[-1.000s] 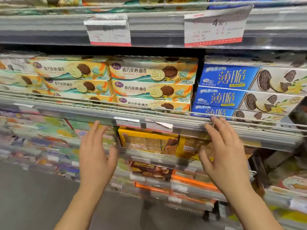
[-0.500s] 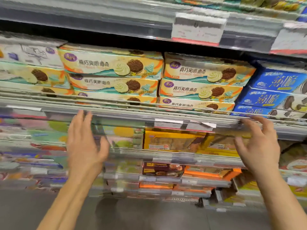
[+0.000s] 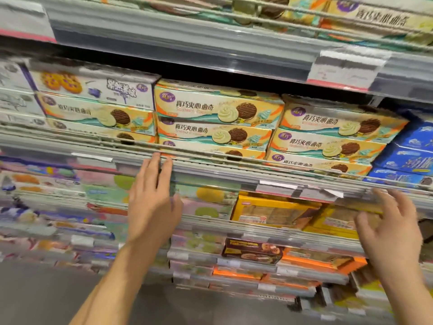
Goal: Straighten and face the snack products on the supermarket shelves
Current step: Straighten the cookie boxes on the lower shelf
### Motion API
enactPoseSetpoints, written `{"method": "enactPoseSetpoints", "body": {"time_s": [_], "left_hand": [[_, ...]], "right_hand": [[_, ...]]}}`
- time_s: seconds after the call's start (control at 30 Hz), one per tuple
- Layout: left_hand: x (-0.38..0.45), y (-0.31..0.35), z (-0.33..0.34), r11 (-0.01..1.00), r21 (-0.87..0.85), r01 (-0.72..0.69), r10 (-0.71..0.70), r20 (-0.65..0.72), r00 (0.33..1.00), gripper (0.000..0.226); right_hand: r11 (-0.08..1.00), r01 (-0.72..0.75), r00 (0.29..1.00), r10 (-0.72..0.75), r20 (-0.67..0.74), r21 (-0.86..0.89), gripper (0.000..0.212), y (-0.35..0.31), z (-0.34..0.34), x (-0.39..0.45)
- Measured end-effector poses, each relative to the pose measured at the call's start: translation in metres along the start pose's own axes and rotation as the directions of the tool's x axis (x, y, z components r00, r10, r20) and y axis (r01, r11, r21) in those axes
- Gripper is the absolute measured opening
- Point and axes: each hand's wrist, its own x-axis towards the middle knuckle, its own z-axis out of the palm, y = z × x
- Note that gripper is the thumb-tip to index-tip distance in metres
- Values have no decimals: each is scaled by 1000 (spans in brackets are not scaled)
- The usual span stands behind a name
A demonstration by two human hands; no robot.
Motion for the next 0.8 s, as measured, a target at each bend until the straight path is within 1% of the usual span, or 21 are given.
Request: {"method": "enactPoseSetpoints", "body": {"time_s": [0.03, 0.07, 0.1, 0.17, 0.23, 0.27, 0.37, 0.43, 0.5, 0.57, 0.63, 0.7, 0.73, 0.77, 0.8], "left_hand": [[-1, -2, -1, 999, -38, 18, -17, 8, 1000, 74], [-3, -3, -2, 995, -82, 60, -59, 12, 998, 68], [-7, -4, -3, 984, -129, 125, -125, 13, 992, 62], [-18, -5, -1, 942, -227, 247, -252, 10, 968, 51], [-30, -4, 3, 885, -342, 315, -323, 34, 946, 46], [-33, -5, 6, 852, -388, 351, -357, 60, 932, 46], [-32, -2, 9, 765, -434, 476, -461, 147, 875, 50], [-31, 1, 12, 738, -453, 500, -485, 160, 860, 51], [-29, 2, 12, 732, -451, 511, -497, 160, 853, 50], [-27, 4, 13, 725, -449, 522, -501, 176, 847, 49], [-28, 5, 15, 687, -497, 530, -499, 208, 841, 51], [-28, 3, 19, 653, -548, 523, -498, 209, 841, 53], [-28, 2, 23, 658, -548, 517, -496, 202, 844, 53], [-27, -12, 23, 654, -538, 532, -508, 209, 836, 54], [-29, -23, 26, 688, -498, 527, -497, 205, 843, 55]], "right_hand": [[999, 11, 999, -9, -41, 48, 52, -7, 3, -10], [994, 48, 998, -43, -54, 97, 44, -17, 6, -22], [983, 103, 995, -100, -25, 152, 36, -28, 11, -34], [937, 175, 962, -228, 151, 301, 29, -49, 22, -56], [902, 186, 888, -324, 326, 390, 27, -61, 38, -72], [892, 165, 856, -342, 388, 421, 29, -66, 45, -77], [865, 32, 793, -326, 514, 500, 40, -77, 59, -83], [850, -56, 754, -308, 579, 525, 45, -86, 65, -79], [836, -102, 721, -311, 619, 539, 52, -94, 71, -74], [824, -151, 709, -294, 641, 546, 58, -102, 76, -72], [795, -214, 699, -281, 658, 567, 65, -110, 80, -74], [772, -270, 691, -262, 674, 576, 72, -115, 81, -77], [771, -284, 689, -249, 680, 570, 74, -115, 79, -79], [785, -282, 691, -232, 684, 552, 75, -126, 87, -82], [791, -292, 695, -210, 687, 537, 73, -134, 92, -83]]}}
